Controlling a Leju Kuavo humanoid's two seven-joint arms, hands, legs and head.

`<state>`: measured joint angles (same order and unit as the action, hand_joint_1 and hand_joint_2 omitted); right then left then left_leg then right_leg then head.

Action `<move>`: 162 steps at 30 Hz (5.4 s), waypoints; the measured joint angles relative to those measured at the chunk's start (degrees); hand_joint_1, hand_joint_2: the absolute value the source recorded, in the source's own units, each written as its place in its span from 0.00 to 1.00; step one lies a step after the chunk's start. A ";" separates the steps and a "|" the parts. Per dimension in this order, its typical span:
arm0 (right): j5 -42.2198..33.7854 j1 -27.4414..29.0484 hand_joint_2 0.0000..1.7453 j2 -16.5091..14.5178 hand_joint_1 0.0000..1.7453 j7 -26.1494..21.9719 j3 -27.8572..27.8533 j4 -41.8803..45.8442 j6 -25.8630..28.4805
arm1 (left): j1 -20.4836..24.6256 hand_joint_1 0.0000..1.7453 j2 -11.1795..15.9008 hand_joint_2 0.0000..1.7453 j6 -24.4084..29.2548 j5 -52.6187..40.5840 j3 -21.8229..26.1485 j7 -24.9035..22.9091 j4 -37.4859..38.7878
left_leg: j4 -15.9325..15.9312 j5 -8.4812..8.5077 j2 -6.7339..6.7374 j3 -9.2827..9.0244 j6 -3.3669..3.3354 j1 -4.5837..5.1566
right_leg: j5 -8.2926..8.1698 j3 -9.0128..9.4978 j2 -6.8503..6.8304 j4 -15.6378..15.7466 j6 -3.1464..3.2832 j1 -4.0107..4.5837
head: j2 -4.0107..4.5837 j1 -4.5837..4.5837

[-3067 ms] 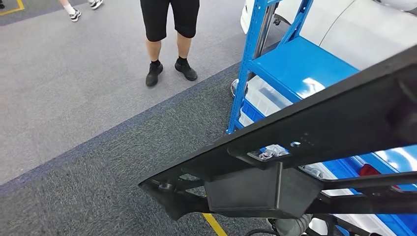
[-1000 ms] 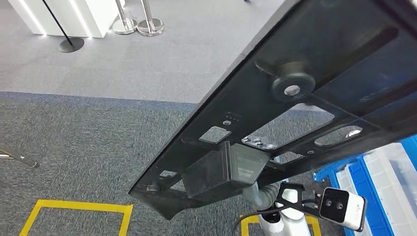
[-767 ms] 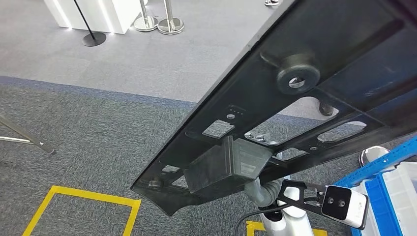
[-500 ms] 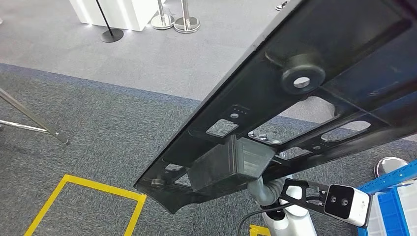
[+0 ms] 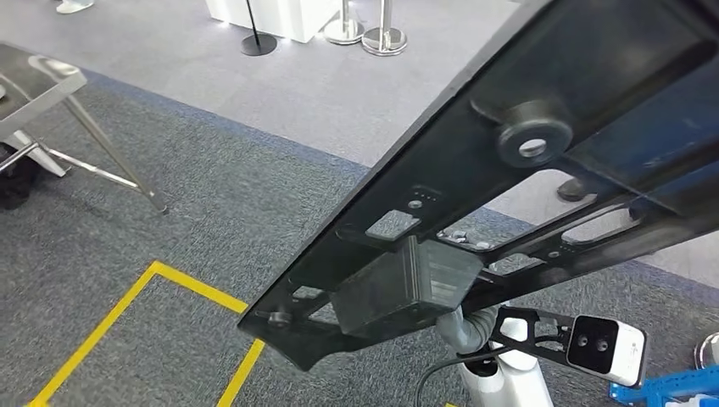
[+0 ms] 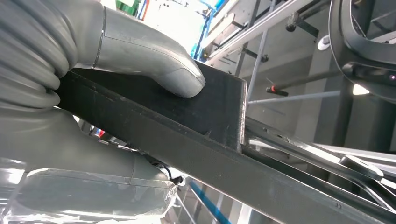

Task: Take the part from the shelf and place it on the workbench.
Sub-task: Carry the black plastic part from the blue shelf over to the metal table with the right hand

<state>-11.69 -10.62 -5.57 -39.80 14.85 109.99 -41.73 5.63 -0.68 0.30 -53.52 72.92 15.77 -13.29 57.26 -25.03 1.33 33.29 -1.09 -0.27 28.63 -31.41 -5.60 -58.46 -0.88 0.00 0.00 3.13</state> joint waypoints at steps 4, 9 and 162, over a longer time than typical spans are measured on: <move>-0.22 0.92 1.00 0.07 1.00 -0.06 -1.71 0.06 -1.26 | 0.34 0.00 0.01 1.00 0.80 -0.47 -0.22 -0.68 0.00 | -0.29 0.45 -2.55 0.03 -0.76 -0.25 | 6.28 -6.60 5.22 -13.22 -0.67 -0.41 | 0.00 -0.01; -0.38 1.42 1.00 0.08 1.00 -0.03 -2.92 0.05 -1.62 | 0.25 0.00 0.03 1.00 1.01 -0.62 -0.26 -1.13 0.00 | 0.53 0.26 -6.49 0.31 -0.28 -0.30 | -0.12 -3.59 7.72 -5.29 -0.81 -1.20 | 0.00 -0.01; -1.14 4.14 1.00 -3.78 1.00 -0.01 -11.28 1.25 -8.79 | 0.21 0.00 -0.25 1.00 -3.69 1.21 -0.01 1.04 0.13 | 0.35 -1.66 -1.82 -1.18 -0.18 -0.22 | -1.53 -4.29 5.56 -4.23 -0.04 -0.35 | 0.00 -0.04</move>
<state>-12.83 -6.48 -9.35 -39.80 3.56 111.24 -50.52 5.83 -0.93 -3.39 -52.30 72.91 16.82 -13.16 57.61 -26.69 -0.49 32.11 -1.28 -0.49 27.11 -35.70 -0.04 -62.69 -0.92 -0.35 0.00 3.09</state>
